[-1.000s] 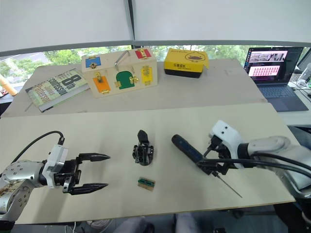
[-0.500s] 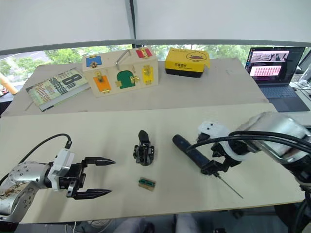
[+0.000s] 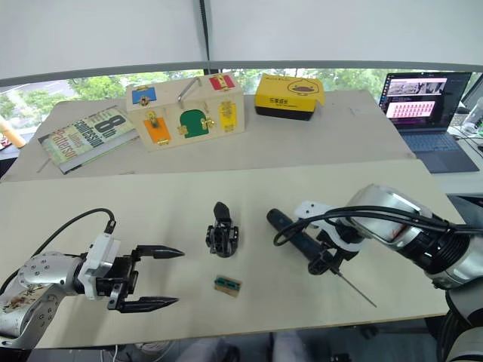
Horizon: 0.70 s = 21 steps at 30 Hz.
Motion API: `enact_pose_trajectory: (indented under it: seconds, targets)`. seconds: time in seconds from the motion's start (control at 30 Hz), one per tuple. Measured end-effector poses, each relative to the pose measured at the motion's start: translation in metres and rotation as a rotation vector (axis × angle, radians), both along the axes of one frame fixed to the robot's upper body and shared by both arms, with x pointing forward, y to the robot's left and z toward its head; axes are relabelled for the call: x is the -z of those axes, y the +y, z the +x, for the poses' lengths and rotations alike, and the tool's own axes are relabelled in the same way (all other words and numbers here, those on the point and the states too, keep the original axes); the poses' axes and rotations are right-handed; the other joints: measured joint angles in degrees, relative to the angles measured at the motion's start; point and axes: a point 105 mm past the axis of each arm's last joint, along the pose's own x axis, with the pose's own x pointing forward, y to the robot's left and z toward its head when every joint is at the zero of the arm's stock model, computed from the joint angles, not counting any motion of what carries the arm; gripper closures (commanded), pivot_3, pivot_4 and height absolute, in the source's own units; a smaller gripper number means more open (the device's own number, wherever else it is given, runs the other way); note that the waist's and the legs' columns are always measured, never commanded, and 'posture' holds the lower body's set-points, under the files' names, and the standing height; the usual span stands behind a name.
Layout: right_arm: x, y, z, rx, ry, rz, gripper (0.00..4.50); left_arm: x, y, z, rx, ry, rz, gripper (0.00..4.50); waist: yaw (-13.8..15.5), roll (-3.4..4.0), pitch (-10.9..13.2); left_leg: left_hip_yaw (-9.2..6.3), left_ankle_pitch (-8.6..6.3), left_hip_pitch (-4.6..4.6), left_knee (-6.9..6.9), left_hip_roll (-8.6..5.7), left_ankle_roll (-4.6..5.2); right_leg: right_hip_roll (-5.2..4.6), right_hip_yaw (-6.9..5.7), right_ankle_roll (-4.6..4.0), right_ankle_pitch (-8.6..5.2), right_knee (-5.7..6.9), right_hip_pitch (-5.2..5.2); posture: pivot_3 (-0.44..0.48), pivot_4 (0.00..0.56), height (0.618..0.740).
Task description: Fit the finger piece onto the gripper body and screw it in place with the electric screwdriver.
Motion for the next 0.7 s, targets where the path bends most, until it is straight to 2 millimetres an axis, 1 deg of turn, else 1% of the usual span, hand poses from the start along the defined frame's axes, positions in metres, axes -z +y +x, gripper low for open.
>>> enact_pose_trajectory:
  seconds: [0.07,0.1,0.17,0.27,0.33,0.43,0.53,0.63,0.7]
  targets:
    - [0.001,0.002,0.003,0.004,-0.001,0.001,0.03,0.001,0.000,0.000,-0.002,0.005,-0.001,0.00,-0.2,-0.09,-0.1,0.00,0.00,0.02,0.02,0.00,-0.01,0.01,0.00,-0.01,0.01,0.00,0.04,0.000,0.150,0.740]
    - [0.001,0.003,0.004,0.003,-0.001,0.000,0.27,0.001,0.000,0.000,-0.003,0.005,-0.001,0.00,-0.3,-0.12,-0.1,0.00,-0.01,0.04,0.04,0.00,-0.02,0.00,0.00,-0.02,0.01,0.00,0.06,0.000,0.150,0.740]
    - [0.002,0.003,0.007,0.003,-0.008,-0.010,0.80,0.001,-0.001,0.000,-0.003,0.004,-0.001,0.00,-0.5,-0.16,-0.1,0.00,-0.03,0.10,0.06,0.01,-0.06,0.01,0.00,-0.02,0.02,0.01,0.13,0.000,0.150,0.740]
    - [0.004,-0.001,0.013,-0.003,-0.033,-0.026,1.94,0.001,-0.001,0.000,-0.001,0.002,0.000,0.00,-0.5,-0.27,-0.2,0.00,-0.06,0.15,0.06,0.03,-0.12,0.03,-0.01,-0.02,0.02,0.02,0.16,0.000,0.150,0.740]
    - [0.005,-0.002,0.015,-0.007,-0.046,-0.030,2.57,0.000,-0.001,0.001,0.000,-0.002,0.002,0.00,-0.6,-0.38,-0.2,-0.01,-0.06,0.17,0.07,0.03,-0.12,0.03,-0.01,-0.03,0.02,0.03,0.17,0.000,0.150,0.740]
    - [0.007,-0.003,0.012,-0.038,-0.058,-0.014,2.60,-0.001,-0.001,0.002,0.002,-0.007,0.004,0.00,-0.7,-0.52,-0.3,-0.01,-0.07,0.18,0.07,0.03,-0.12,0.04,-0.02,-0.03,0.02,0.02,0.19,0.000,0.150,0.740]
    - [0.006,-0.007,0.009,-0.037,-0.078,0.048,2.60,0.001,-0.001,0.002,0.003,-0.002,0.011,0.00,-0.6,-0.52,-0.3,-0.02,-0.07,0.16,0.06,0.01,-0.13,0.03,-0.04,-0.03,0.02,0.01,0.16,0.000,0.150,0.740]
    - [0.003,-0.010,0.005,-0.037,-0.097,0.111,2.60,0.003,0.000,0.004,0.003,0.003,0.020,0.00,-0.5,-0.34,-0.2,-0.01,-0.07,0.08,0.06,0.00,-0.12,0.03,-0.06,-0.03,0.02,0.03,0.07,0.000,0.150,0.740]
    - [-0.005,-0.008,0.005,-0.030,-0.145,0.191,2.60,0.004,0.001,0.006,-0.001,0.007,0.022,0.00,-0.4,-0.13,-0.1,0.00,-0.05,0.01,0.05,0.01,-0.11,0.02,-0.06,-0.04,0.03,0.05,-0.02,0.000,0.150,0.740]
